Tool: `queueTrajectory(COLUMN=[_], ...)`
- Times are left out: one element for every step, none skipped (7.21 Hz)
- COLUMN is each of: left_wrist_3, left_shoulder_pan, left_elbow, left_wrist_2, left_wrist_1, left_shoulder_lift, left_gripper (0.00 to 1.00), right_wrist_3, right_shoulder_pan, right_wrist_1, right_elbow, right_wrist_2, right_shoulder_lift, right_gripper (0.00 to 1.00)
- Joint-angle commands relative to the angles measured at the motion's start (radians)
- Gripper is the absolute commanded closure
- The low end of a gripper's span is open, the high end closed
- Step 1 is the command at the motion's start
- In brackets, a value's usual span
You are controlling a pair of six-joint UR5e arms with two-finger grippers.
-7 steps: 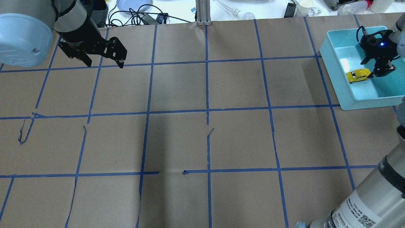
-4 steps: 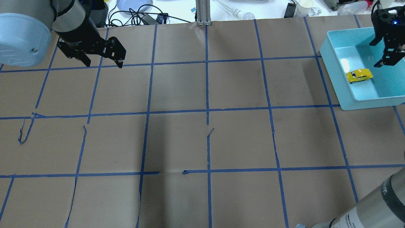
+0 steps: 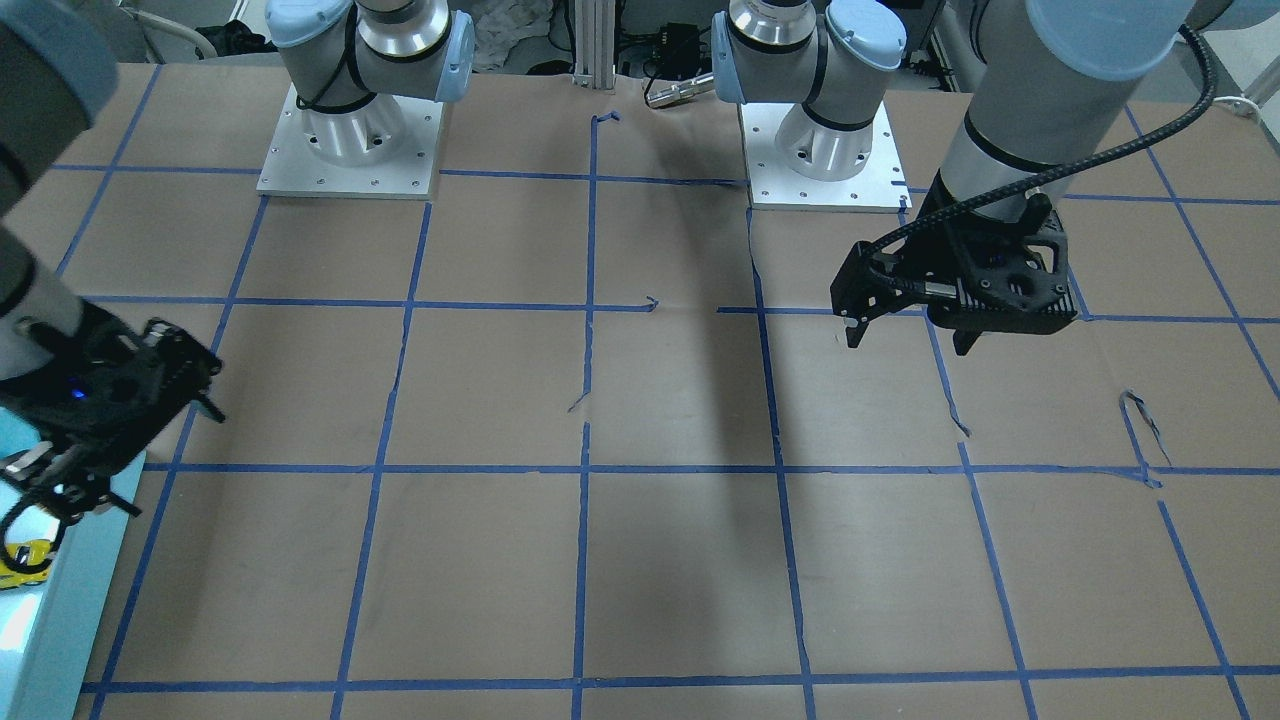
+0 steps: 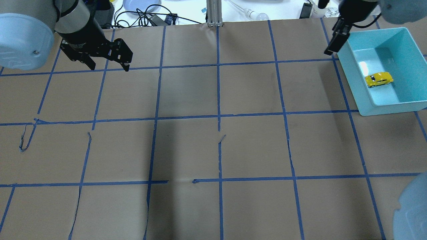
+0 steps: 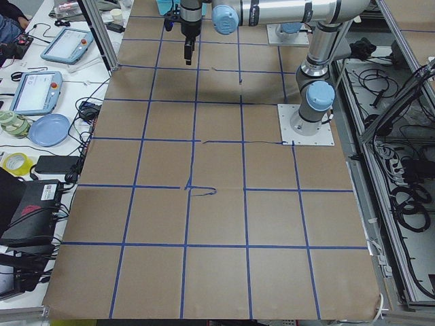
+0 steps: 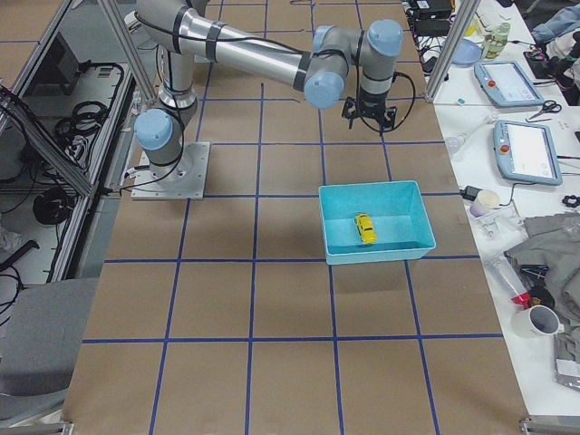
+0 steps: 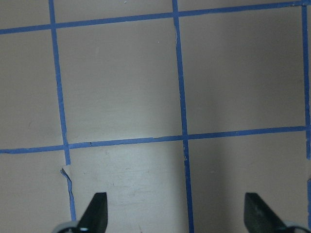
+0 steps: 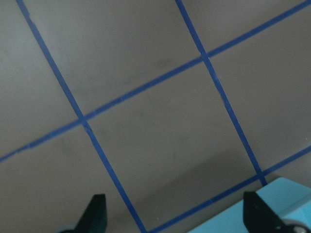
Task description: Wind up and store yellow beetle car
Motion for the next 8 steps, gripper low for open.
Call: queueTrajectory(left_wrist_3=[0.002,0.002,0.002,0.002,0.002,0.002,0.002,0.002], left_shoulder_pan=[0.002,0.002,0.002,0.002,0.002,0.002,0.002,0.002], left_elbow=[0.001,0.001,0.001,-0.001,-0.001,-0.001,0.001,-0.001], left_wrist_2=[0.0,0.0,0.0,0.0,0.0,0.0,-0.002,-0.002], left_wrist_1=[0.003,0.006,0.006,0.006,0.007,0.006,0.009,0.009], left_shoulder_lift=[0.001,0.001,0.001,0.001,0.002,0.001,0.001,0.001], left_gripper=[0.0,0.0,0.0,0.0,0.0,0.0,0.0,0.0], right_wrist_3=[0.446,0.618,0.817,0.868,0.985,1.035,1.035,1.054], right_shoulder_pan=[0.123,0.121,0.128,0.14,0.142,0.137,0.134,0.136], right_wrist_1=[0.01,0.035,0.081,0.095,0.093,0.08,0.081,0.075], right_elbow=[0.003,-0.005,0.008,0.021,0.028,0.035,0.037,0.035], right_wrist_2=[0.002,0.002,-0.01,-0.033,-0.027,-0.039,-0.051,-0.036], right_shoulder_lift=[-0.034,-0.06,-0.092,-0.118,-0.146,-0.154,-0.16,-0.16], right_gripper=[0.0,0.0,0.0,0.0,0.0,0.0,0.0,0.0])
